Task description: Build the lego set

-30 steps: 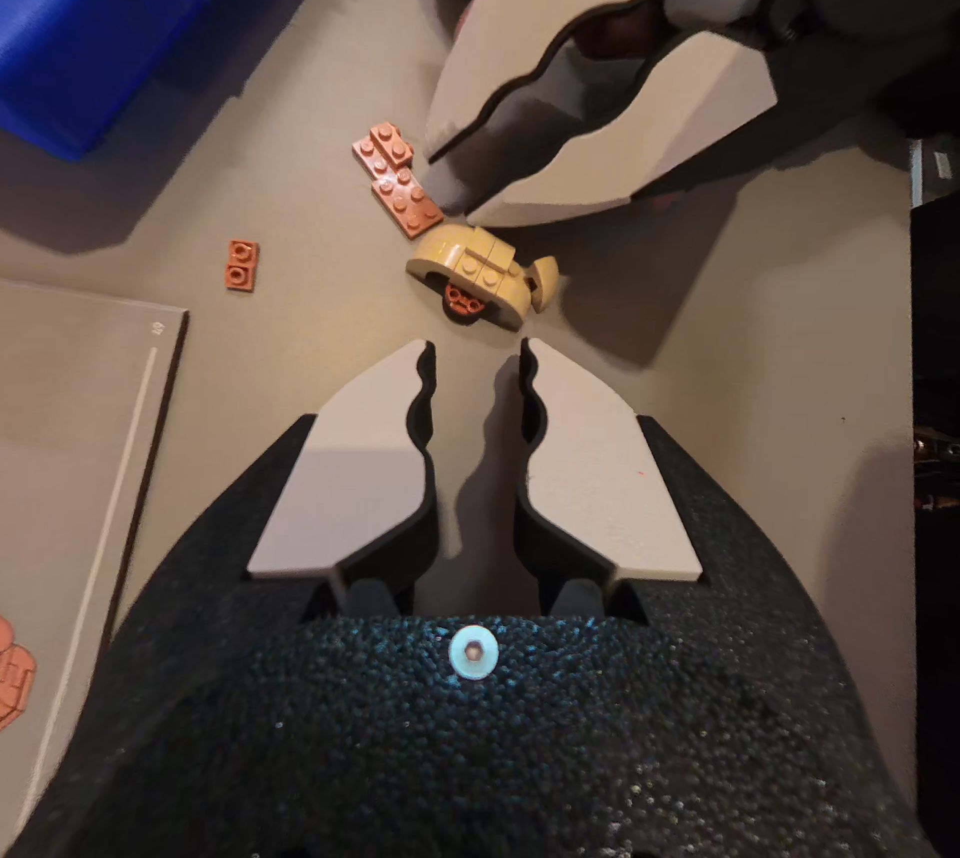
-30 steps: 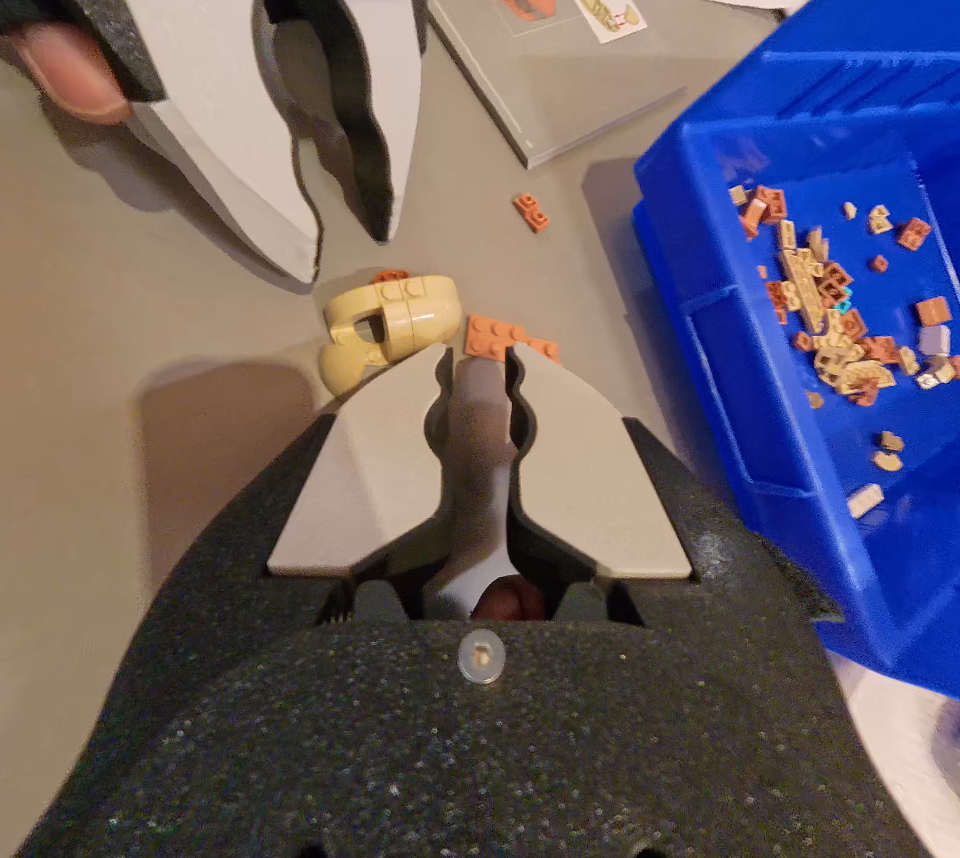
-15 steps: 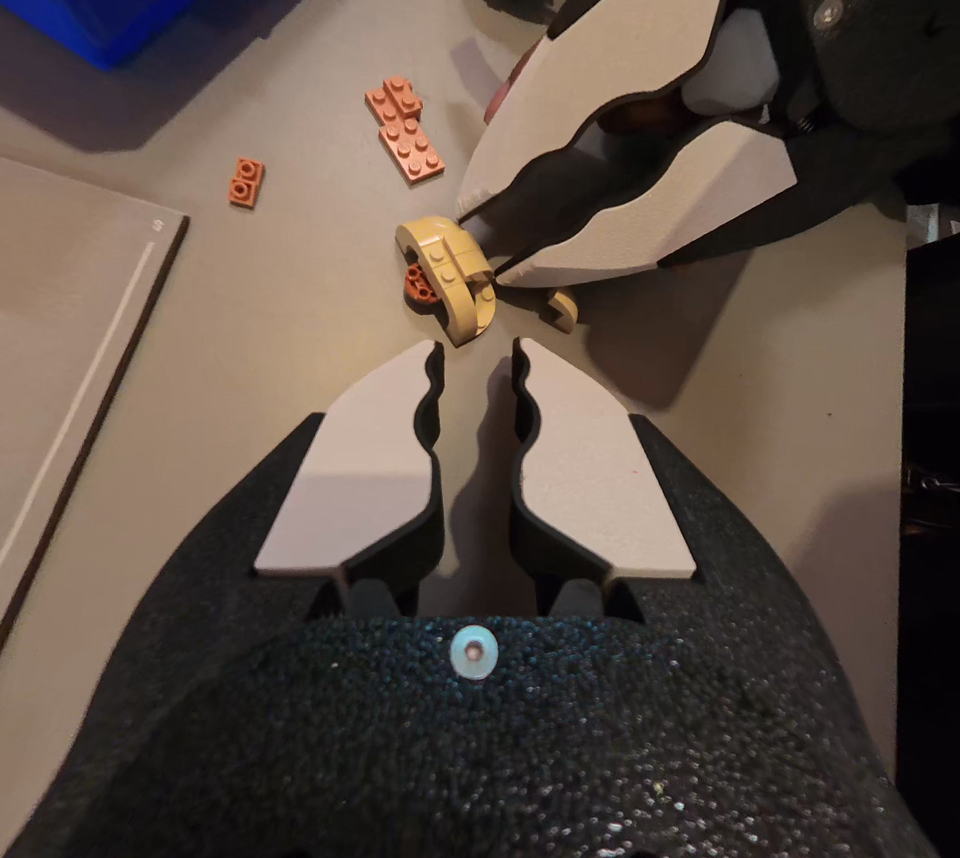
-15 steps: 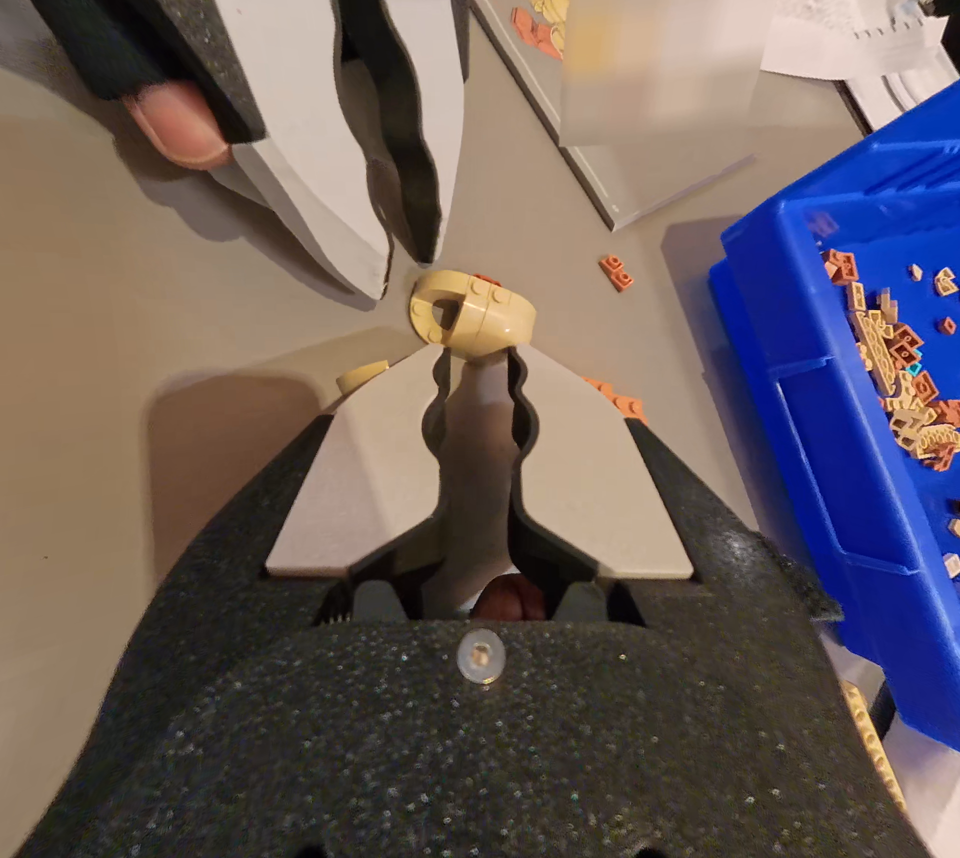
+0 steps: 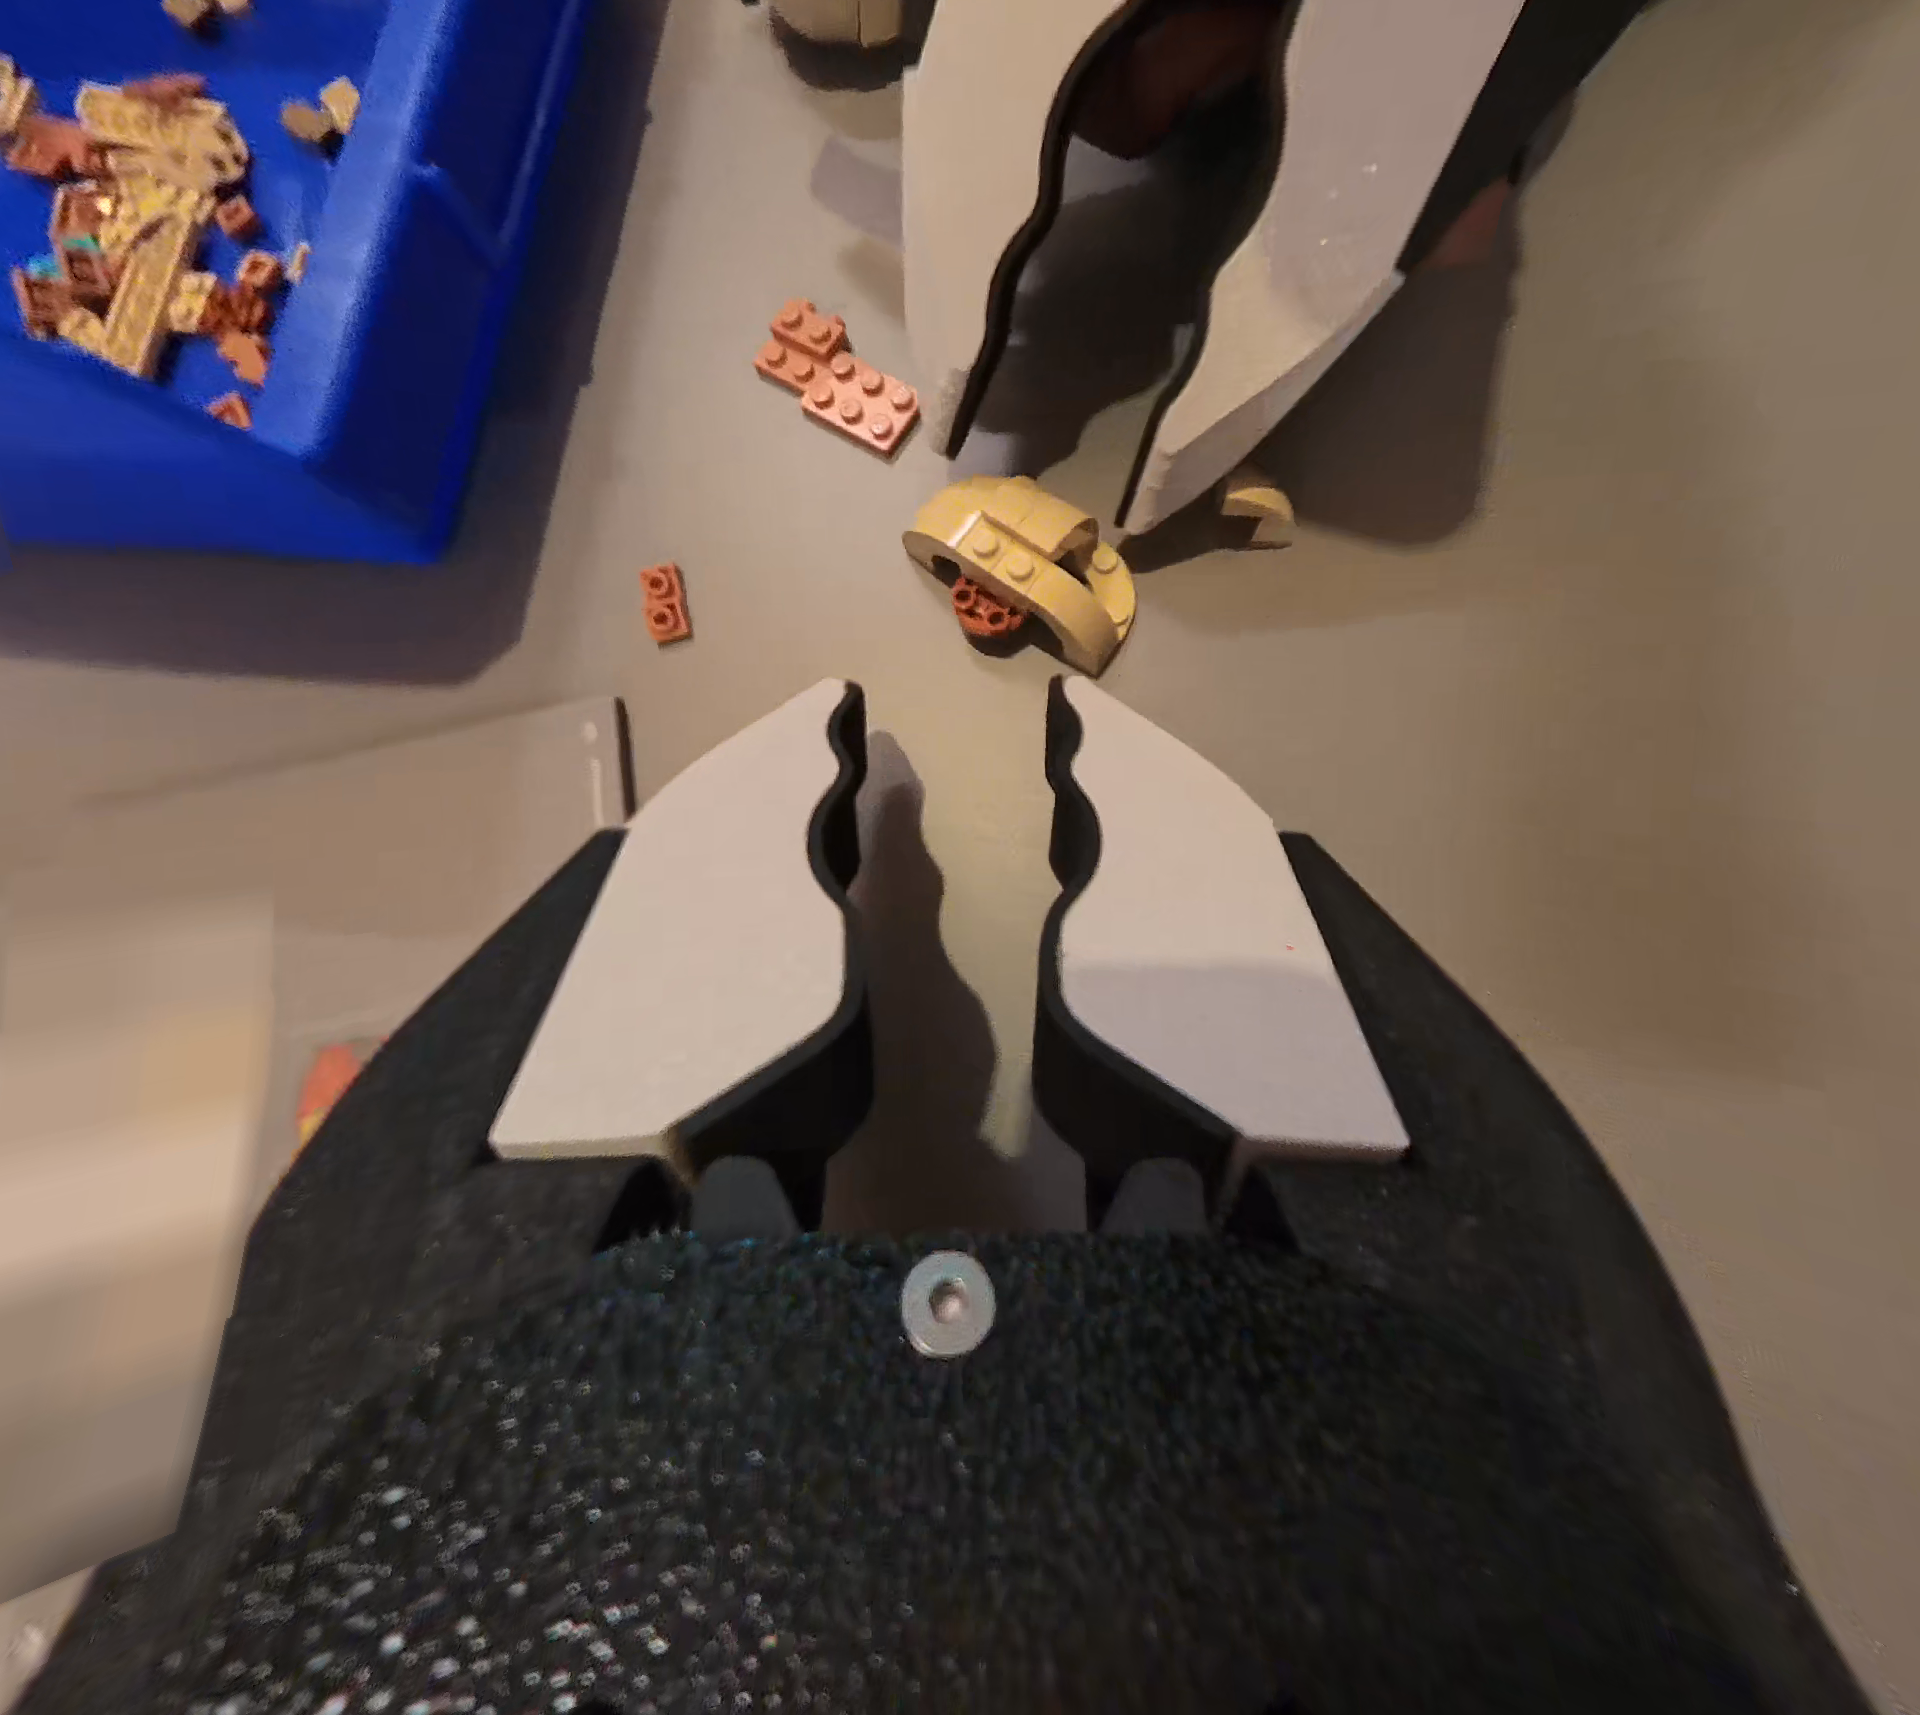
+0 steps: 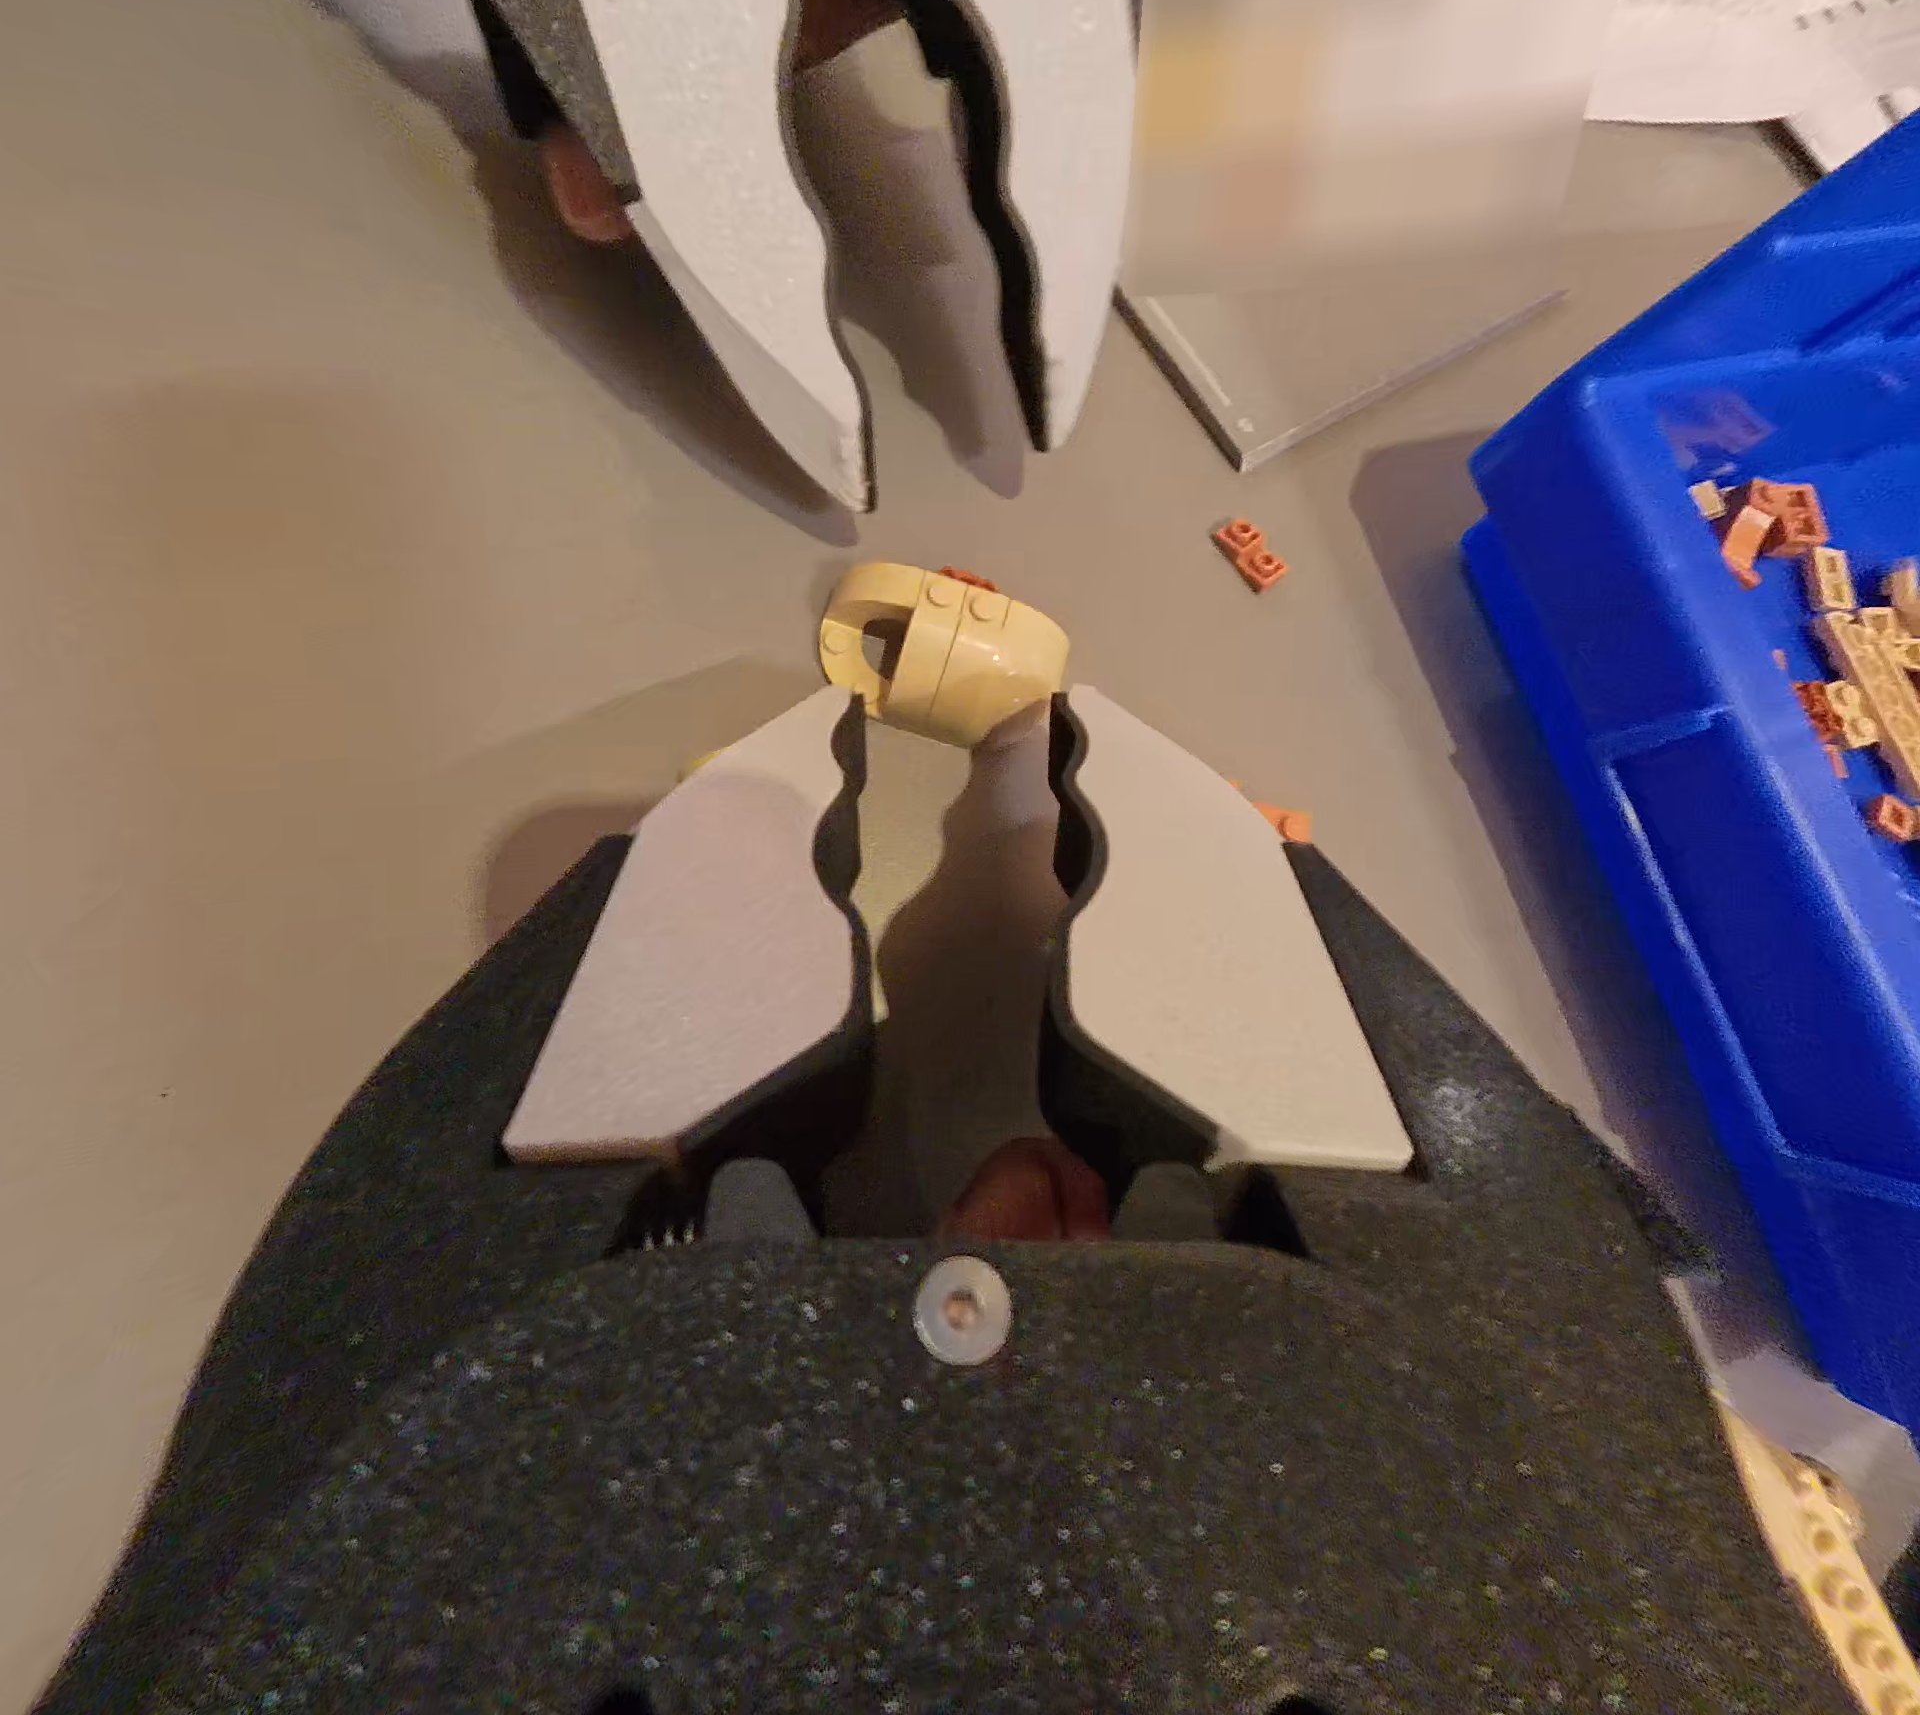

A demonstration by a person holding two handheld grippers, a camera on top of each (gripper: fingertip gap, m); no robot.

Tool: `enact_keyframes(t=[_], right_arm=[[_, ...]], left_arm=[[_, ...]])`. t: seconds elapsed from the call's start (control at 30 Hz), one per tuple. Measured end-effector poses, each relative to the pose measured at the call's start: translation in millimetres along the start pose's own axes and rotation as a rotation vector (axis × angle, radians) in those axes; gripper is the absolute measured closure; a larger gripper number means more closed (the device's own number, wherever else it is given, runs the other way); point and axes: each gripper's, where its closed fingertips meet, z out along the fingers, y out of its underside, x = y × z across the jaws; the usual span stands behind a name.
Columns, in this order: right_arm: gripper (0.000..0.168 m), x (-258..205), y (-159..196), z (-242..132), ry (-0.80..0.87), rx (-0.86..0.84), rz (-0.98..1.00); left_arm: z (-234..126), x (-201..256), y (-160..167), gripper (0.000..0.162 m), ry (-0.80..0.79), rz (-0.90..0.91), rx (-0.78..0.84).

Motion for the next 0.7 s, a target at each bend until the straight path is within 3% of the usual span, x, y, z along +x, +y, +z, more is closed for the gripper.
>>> enact_keyframes(t=[0.27,0.7], right_arm=[[0.130,-1,0,10,-0.022,-0.040,0.046],[0.131,-10,-4,12,-0.068,-0.024,0.015]], left_arm=[[15,-2,-2,0.130,0.097,0.122,0.006],[11,14,0,0.146,0.236,0.209,0.042]])
